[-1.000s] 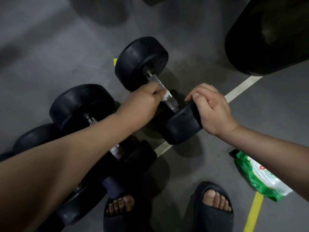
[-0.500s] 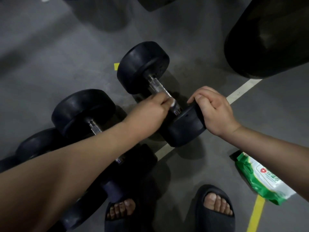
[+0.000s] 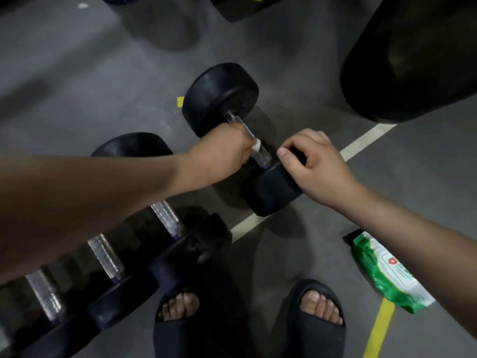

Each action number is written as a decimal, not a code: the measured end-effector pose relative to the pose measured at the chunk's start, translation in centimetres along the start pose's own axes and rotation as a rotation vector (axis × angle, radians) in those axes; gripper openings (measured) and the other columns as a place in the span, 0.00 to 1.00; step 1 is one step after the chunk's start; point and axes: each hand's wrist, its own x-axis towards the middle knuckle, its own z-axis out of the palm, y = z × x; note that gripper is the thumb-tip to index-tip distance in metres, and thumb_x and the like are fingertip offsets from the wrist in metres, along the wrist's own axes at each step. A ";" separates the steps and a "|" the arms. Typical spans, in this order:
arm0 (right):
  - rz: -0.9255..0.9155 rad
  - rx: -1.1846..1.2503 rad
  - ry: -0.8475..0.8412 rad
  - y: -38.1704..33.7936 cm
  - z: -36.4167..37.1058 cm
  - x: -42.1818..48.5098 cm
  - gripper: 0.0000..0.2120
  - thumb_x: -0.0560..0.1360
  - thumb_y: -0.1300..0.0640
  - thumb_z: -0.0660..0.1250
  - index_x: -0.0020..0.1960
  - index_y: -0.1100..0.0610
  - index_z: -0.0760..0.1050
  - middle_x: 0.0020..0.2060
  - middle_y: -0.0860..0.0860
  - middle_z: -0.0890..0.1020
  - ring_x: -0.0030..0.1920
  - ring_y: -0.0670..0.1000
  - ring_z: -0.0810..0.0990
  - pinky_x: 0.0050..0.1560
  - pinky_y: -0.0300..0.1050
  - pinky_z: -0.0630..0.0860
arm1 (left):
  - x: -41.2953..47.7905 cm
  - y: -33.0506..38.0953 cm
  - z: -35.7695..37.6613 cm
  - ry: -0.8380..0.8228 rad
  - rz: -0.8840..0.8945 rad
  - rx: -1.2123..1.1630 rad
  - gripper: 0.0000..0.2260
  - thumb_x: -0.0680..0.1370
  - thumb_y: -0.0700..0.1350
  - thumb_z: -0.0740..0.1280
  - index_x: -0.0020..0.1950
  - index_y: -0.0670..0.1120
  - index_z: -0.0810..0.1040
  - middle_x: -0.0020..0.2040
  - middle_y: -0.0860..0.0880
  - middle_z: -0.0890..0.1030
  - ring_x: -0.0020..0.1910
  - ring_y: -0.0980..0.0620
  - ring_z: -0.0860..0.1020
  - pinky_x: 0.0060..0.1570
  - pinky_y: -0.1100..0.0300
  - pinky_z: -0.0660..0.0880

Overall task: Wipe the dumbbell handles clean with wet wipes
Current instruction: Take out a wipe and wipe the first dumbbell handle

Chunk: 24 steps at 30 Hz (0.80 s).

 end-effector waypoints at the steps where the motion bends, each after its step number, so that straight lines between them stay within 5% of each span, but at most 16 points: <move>1: 0.020 0.011 -0.006 0.0 0.0 -0.1 0.11 0.78 0.44 0.61 0.46 0.49 0.77 0.44 0.43 0.75 0.52 0.50 0.73 0.57 0.49 0.71 | 0.1 0.3 -0.4 -0.049 -0.003 0.003 0.12 0.83 0.41 0.61 0.57 0.38 0.82 0.54 0.38 0.81 0.54 0.39 0.79 0.54 0.50 0.75; 5: 0.041 0.049 0.021 0.1 -0.1 -0.3 0.11 0.78 0.44 0.63 0.45 0.50 0.78 0.44 0.43 0.75 0.52 0.49 0.72 0.56 0.47 0.71 | 0.1 2.4 -1.0 -0.091 -0.096 -0.120 0.11 0.82 0.41 0.62 0.52 0.39 0.83 0.52 0.39 0.81 0.54 0.40 0.77 0.53 0.51 0.70; 8: 0.082 0.091 0.020 0.2 -0.4 -0.2 0.09 0.78 0.47 0.66 0.45 0.51 0.79 0.44 0.42 0.77 0.53 0.48 0.73 0.55 0.35 0.68 | 0.0 3.6 -0.6 -0.088 -0.160 -0.184 0.10 0.82 0.40 0.62 0.54 0.38 0.82 0.54 0.39 0.81 0.55 0.40 0.76 0.55 0.50 0.70; 12: 0.105 0.073 0.024 0.0 -1.0 0.0 0.07 0.78 0.49 0.66 0.45 0.50 0.79 0.45 0.44 0.77 0.53 0.48 0.74 0.51 0.28 0.65 | -0.8 3.8 0.9 0.051 -0.189 -0.307 0.11 0.80 0.42 0.64 0.52 0.39 0.85 0.51 0.41 0.84 0.53 0.41 0.81 0.58 0.50 0.76; 19: 0.007 0.011 -0.032 -0.5 -1.0 0.7 0.07 0.77 0.55 0.61 0.44 0.51 0.78 0.42 0.44 0.78 0.48 0.47 0.75 0.55 0.50 0.73 | 0.3 4.8 2.0 0.338 -0.387 -0.423 0.11 0.81 0.46 0.68 0.49 0.42 0.87 0.45 0.43 0.85 0.47 0.45 0.83 0.54 0.53 0.78; 24: 0.037 0.018 0.040 -0.3 -0.6 1.0 0.09 0.76 0.55 0.60 0.42 0.51 0.78 0.40 0.45 0.78 0.47 0.48 0.76 0.53 0.52 0.74 | 2.2 3.6 1.4 0.423 -0.754 -0.474 0.15 0.84 0.49 0.62 0.46 0.45 0.85 0.37 0.50 0.81 0.35 0.57 0.77 0.34 0.72 0.69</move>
